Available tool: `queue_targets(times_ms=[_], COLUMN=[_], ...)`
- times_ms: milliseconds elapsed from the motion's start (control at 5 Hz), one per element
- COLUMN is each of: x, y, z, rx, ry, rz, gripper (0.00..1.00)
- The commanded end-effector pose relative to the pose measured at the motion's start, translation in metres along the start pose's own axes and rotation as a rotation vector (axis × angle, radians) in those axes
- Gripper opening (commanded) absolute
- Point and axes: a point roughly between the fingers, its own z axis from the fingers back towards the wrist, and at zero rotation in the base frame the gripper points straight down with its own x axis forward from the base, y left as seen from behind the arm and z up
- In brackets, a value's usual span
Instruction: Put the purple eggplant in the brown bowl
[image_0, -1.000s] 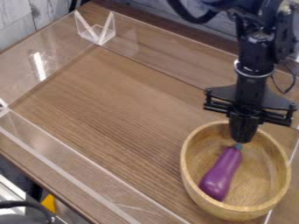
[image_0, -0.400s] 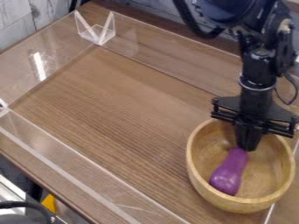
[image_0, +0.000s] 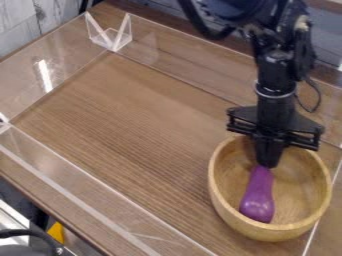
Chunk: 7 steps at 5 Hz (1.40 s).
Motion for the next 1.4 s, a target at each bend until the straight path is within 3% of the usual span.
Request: queue_targets(times_ms=[0, 400, 1000, 1200], x=[0.002, 0.006, 0.024, 0.024], y=[0.003, -0.004, -0.016, -0.018], z=[0.024, 0.046, 0.048, 0.038], rx=[-0.022, -0.035, -0.035, -0.040], ry=[-0.070, -0.079, -0.108, -0.109], rz=[0.069, 0.085, 0.117, 0.078], gripper=[0.00, 0.00, 0.00, 0.00])
